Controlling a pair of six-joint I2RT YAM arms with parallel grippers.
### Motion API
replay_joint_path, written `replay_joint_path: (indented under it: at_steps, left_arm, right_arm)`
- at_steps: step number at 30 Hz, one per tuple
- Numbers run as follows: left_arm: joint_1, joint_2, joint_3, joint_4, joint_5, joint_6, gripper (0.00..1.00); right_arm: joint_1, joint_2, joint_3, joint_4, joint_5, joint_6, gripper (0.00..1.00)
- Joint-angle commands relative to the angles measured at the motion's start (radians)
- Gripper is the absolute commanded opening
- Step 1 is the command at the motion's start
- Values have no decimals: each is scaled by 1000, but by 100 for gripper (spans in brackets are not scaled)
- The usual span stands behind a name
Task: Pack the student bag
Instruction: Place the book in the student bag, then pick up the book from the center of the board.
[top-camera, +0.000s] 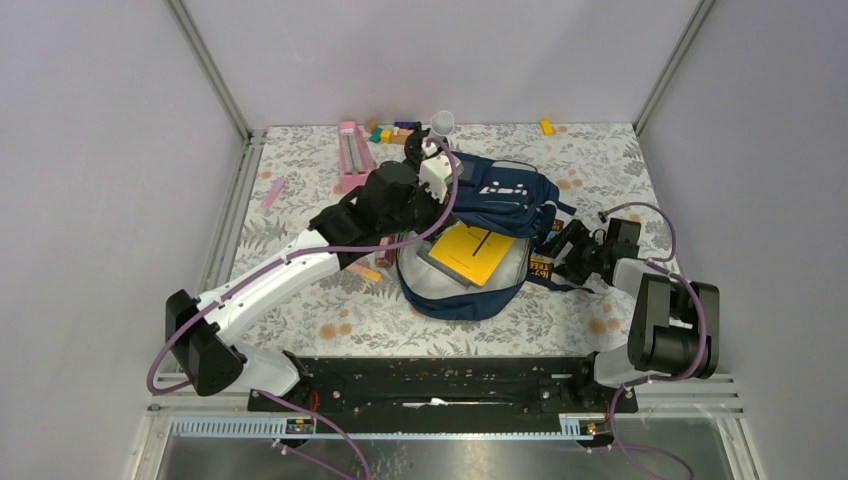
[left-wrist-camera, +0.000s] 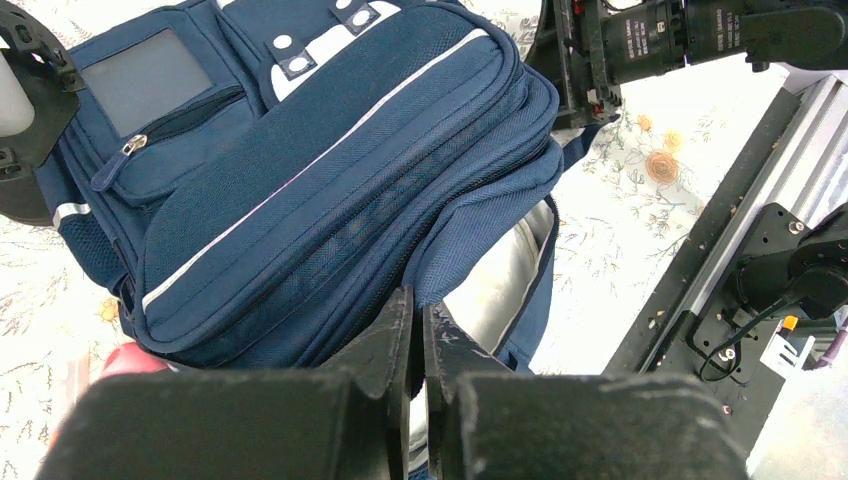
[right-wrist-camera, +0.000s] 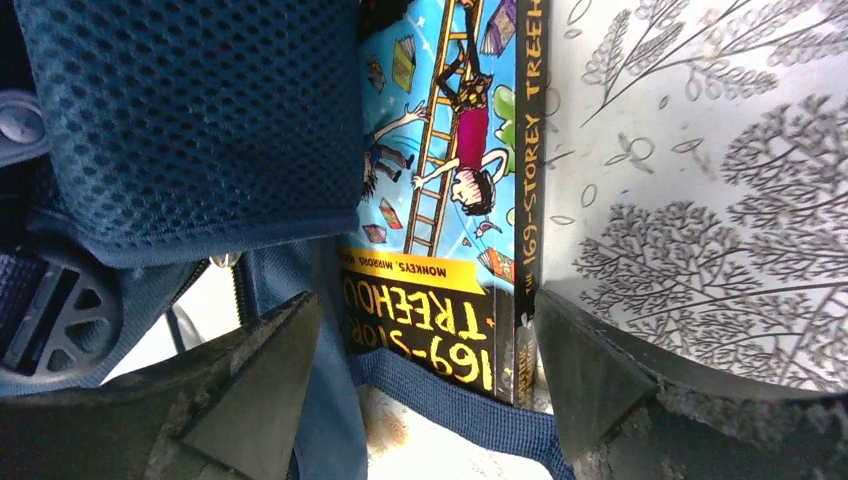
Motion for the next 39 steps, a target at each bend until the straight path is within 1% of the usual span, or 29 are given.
replay_joint_path:
  at_steps: [1, 4, 8, 9, 11, 13, 17, 19, 23, 26, 28, 31, 35, 39]
  left_arm:
    - [6, -68, 28, 71, -9, 1, 0]
    - [6, -63, 30, 69, -5, -1, 0]
    - [6, -62, 33, 66, -3, -1, 0]
    - [6, -63, 34, 65, -5, 0, 0]
    - [6, -64, 36, 59, -16, 5, 0]
    - [7, -66, 39, 54, -30, 11, 0]
    - [16, -73, 40, 52, -27, 11, 0]
    - [19, -79, 41, 52, -32, 13, 0]
    - [39, -97, 39, 52, -61, 17, 0]
    - [64, -114, 27, 66, -78, 12, 0]
    - [87, -122, 24, 72, -63, 2, 0]
    - [106, -129, 21, 81, -51, -5, 0]
    - [115, -127, 21, 81, -46, -6, 0]
    - [121, -126, 23, 82, -37, -10, 0]
  right_arm:
    - [4, -5, -50, 124, -95, 89, 83]
    - [4, -46, -49, 143, -111, 127, 82]
    - [3, -85, -47, 172, -148, 176, 77]
    - [3, -105, -46, 143, -128, 167, 76]
    - [4, -157, -25, 31, -34, 96, 75]
    - [4, -199, -18, -35, 25, 35, 75]
    - [3, -232, -14, -84, 30, 19, 74]
    - [3, -234, 11, -170, 110, -9, 73]
    - [6, -265, 54, -324, 328, -80, 73]
    - [23, -296, 75, -387, 399, -115, 77]
    - [70, -283, 103, -417, 436, -140, 79]
    - [180, -235, 162, -474, 547, -162, 84]
    - [229, -166, 198, -464, 554, -137, 85]
    - [269, -68, 240, -504, 566, -133, 86]
